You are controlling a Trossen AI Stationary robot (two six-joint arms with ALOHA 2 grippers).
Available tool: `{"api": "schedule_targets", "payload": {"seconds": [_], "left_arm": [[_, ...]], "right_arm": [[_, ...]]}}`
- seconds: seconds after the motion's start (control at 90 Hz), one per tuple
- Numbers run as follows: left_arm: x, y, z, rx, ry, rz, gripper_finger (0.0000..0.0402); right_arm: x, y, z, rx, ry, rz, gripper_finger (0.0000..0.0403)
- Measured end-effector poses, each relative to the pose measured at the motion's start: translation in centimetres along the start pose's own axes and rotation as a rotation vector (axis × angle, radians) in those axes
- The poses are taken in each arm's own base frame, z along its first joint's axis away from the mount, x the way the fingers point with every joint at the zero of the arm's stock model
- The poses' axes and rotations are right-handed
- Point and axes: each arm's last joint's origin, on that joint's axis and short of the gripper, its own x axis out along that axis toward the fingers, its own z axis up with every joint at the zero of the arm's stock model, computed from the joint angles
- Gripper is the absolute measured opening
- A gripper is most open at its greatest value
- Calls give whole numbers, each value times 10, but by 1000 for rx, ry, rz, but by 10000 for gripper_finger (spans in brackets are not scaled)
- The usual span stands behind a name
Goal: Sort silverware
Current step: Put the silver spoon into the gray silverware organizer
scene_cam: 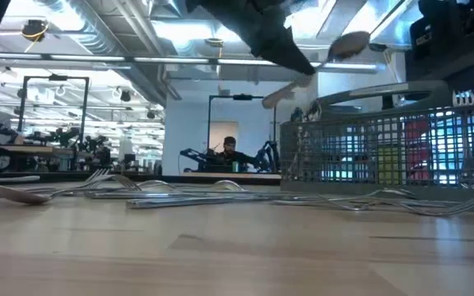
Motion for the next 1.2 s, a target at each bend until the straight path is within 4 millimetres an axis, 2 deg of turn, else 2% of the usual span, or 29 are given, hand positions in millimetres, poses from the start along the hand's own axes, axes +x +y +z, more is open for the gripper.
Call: {"api": "schedule_targets", "payload": {"seconds": [0.156,0.311,0.667,0.789,0.989,1.2], "left_arm": [[-10,11,-3,-42,-164,95,0],[-14,24,-17,-116,-334,156,0],[-15,73,-53,-392,-718,152,0],[-1,78,-67,-455,-744,147,0],[28,72,-88,-532,-744,121,0],[55,77,-107,-668,-695,107,0]], "right_arm": [[0,0,0,0,0,0,193],[0,0,0,0,-1,0,193],[0,0,0,-15,-2,-2,193],[0,0,1,-32,-7,-15,193],[0,-1,1,-35,-9,-18,193],[0,-1,1,-36,-9,-25,193]]}}
